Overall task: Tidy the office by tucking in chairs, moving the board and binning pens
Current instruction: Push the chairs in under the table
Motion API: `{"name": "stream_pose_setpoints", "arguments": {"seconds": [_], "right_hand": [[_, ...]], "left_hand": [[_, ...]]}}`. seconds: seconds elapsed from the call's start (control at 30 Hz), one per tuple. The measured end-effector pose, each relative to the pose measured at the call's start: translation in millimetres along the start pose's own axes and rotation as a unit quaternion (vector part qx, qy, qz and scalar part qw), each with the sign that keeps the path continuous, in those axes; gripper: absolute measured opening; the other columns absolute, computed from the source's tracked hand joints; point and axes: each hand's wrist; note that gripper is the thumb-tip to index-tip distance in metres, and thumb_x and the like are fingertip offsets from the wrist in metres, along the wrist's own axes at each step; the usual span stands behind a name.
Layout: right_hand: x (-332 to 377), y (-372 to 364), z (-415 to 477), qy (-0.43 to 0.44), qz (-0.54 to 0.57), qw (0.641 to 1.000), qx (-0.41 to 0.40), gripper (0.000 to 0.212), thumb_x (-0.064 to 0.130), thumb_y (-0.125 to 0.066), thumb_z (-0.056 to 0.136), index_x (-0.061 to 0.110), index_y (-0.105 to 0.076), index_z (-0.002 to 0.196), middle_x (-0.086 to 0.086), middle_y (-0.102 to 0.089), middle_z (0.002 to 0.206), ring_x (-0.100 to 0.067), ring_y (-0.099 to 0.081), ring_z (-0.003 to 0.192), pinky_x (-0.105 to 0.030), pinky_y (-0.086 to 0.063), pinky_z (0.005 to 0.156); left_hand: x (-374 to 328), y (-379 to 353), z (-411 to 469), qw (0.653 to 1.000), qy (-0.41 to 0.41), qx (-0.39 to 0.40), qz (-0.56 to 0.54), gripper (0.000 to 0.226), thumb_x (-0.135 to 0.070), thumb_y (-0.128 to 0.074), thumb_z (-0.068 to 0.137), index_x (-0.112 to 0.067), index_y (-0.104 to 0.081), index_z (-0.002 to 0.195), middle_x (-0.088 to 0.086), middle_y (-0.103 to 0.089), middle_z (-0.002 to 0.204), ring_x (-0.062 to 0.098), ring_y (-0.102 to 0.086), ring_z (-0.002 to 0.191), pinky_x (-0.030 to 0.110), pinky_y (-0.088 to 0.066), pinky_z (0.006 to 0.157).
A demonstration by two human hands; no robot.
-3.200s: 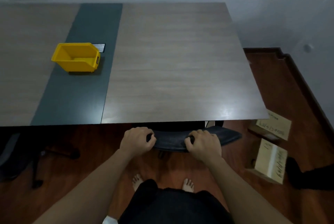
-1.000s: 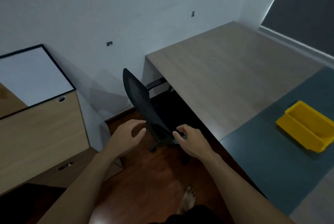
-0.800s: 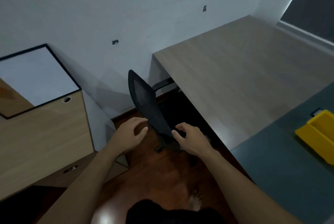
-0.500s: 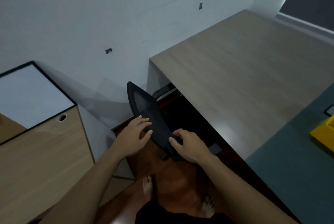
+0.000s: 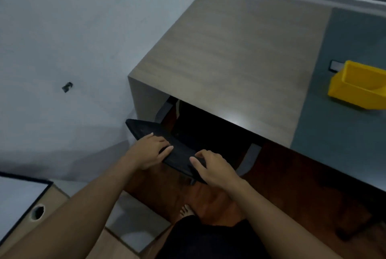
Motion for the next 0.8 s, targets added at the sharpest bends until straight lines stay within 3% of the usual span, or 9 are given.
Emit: {"name": "stream_pose_setpoints", "arguments": {"seconds": [0.13, 0.3, 0.53, 0.7, 0.8], "right_hand": [[9.1, -21.8, -7.1, -0.055, 0.002, 0.998, -0.02, 0.061, 0.072, -0.032, 0.109, 0.026, -0.067, 0.128, 0.002, -0.067, 0.119, -0.019, -0.065, 0.108, -0.047, -0.057, 0.094], [12.1, -35.3, -12.0, -0.083, -0.093, 0.989, -0.08, 0.061, 0.068, -0.027, 0.11, 0.026, -0.067, 0.128, 0.002, -0.068, 0.12, -0.023, -0.065, 0.109, -0.046, -0.057, 0.089], [13.0, -25.8, 8.9, -0.108, -0.152, 0.974, -0.13, 0.06, 0.067, -0.028, 0.109, 0.027, -0.07, 0.127, 0.002, -0.071, 0.117, -0.024, -0.069, 0.104, -0.039, -0.045, 0.073], [3.9, -0.8, 36.2, -0.11, -0.168, 0.967, -0.155, 0.059, 0.069, -0.03, 0.107, 0.029, -0.071, 0.122, 0.002, -0.073, 0.116, -0.027, -0.072, 0.103, -0.04, -0.043, 0.073], [-2.6, 17.1, 52.8, -0.108, -0.178, 0.965, -0.161, 0.059, 0.069, -0.031, 0.106, 0.028, -0.071, 0.121, -0.001, -0.074, 0.116, -0.03, -0.072, 0.104, -0.041, -0.043, 0.074]], "left_hand": [[9.8, 2.7, 14.5, 0.998, -0.054, -0.016, 0.037, 0.064, -0.062, -0.023, 0.108, -0.031, -0.075, 0.129, -0.009, -0.072, 0.134, 0.014, -0.069, 0.115, 0.038, -0.053, 0.103], [15.2, -5.6, 19.3, 0.994, -0.061, -0.077, 0.052, 0.054, -0.062, -0.033, 0.102, -0.038, -0.078, 0.121, -0.018, -0.074, 0.125, 0.009, -0.07, 0.109, 0.032, -0.054, 0.077], [20.3, 1.7, 42.1, 0.989, -0.062, -0.121, 0.054, 0.048, -0.061, -0.041, 0.098, -0.039, -0.079, 0.114, -0.016, -0.078, 0.117, 0.012, -0.072, 0.103, 0.029, -0.045, 0.066], [19.7, 17.3, 76.5, 0.988, -0.056, -0.139, 0.045, 0.05, -0.063, -0.039, 0.094, -0.036, -0.079, 0.107, -0.011, -0.079, 0.106, 0.018, -0.073, 0.096, 0.032, -0.052, 0.068], [17.9, 25.8, 101.1, 0.986, -0.059, -0.149, 0.047, 0.049, -0.063, -0.04, 0.094, -0.036, -0.079, 0.106, -0.009, -0.079, 0.104, 0.022, -0.074, 0.093, 0.033, -0.046, 0.066]]}}
Point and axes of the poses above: each hand's wrist, its own z-axis towards the middle knuckle, its own y-axis out of the back of the hand, x = y × z
